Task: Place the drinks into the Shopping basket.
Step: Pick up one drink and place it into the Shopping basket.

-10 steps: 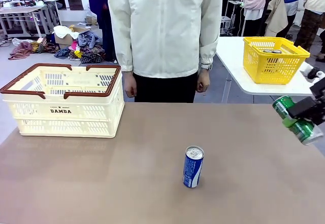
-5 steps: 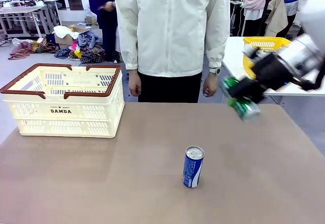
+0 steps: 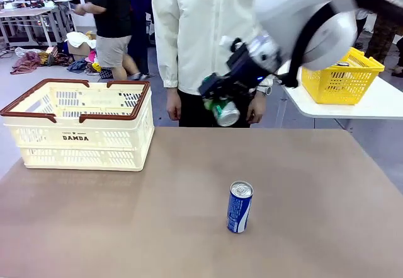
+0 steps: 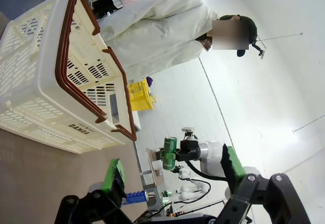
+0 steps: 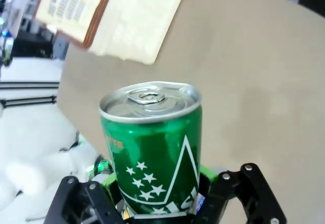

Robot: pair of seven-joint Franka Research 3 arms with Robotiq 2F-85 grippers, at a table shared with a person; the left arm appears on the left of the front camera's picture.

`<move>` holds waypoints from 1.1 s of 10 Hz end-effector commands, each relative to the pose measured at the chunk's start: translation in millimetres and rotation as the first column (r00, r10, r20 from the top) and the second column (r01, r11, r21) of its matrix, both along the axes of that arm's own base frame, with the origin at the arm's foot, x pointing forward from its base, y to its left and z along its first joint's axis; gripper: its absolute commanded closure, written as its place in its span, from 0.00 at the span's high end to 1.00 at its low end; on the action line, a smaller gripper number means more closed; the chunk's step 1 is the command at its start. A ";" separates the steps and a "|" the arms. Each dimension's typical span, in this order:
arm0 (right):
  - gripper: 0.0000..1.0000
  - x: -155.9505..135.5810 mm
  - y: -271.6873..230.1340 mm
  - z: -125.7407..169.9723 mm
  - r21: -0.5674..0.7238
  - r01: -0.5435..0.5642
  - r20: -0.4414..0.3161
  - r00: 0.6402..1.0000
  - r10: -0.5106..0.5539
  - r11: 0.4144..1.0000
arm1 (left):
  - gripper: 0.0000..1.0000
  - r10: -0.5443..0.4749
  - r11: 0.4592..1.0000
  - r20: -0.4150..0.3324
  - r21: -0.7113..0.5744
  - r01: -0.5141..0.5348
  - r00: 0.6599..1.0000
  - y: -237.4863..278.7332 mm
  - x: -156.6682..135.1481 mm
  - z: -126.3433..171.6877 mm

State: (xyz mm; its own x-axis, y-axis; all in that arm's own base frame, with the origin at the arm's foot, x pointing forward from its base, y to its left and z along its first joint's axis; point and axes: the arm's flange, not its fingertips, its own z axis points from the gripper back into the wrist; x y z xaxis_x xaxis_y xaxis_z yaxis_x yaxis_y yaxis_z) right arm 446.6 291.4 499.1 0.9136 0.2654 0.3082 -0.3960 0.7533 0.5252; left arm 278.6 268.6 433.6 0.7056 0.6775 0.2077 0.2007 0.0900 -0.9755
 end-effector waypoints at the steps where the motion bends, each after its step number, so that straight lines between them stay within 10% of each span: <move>1: 0.00 6.5 -7.4 -9.9 -0.096 -0.058 0.024 0.998 0.061 0.994 | 1.00 -0.010 1.000 -0.005 -0.008 0.010 1.000 0.2 -2.6 3.7; 5: 0.00 2.3 8.0 -15.7 -0.040 -0.017 0.003 1.000 0.017 0.999 | 1.00 -0.010 1.000 -0.005 -0.008 0.010 1.000 0.2 -2.6 3.7; 6: 0.00 5.3 33.9 -15.2 -0.134 0.099 -0.137 0.984 -0.117 0.986 | 1.00 -0.010 1.000 -0.005 -0.008 0.010 1.000 0.2 -2.6 3.7; 7: 0.00 10.0 72.8 -28.0 -0.290 0.261 -0.199 0.925 -0.325 0.921 | 1.00 -0.010 1.000 -0.005 -0.008 0.010 1.000 0.2 -2.6 3.7; 11: 0.00 18.6 140.3 -75.3 -0.401 0.406 -0.215 0.830 -0.515 0.821 | 1.00 -0.010 1.000 -0.005 -0.008 0.010 1.000 0.2 -2.6 3.7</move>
State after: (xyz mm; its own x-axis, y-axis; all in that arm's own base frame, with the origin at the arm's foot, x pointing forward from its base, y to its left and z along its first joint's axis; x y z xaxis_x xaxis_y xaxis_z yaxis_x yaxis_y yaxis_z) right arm 448.0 393.3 407.8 0.9911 -0.1331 -0.0018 0.1284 0.9528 0.2750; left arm 278.4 268.8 433.6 0.7053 0.6779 0.2076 0.2007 0.0900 -0.9755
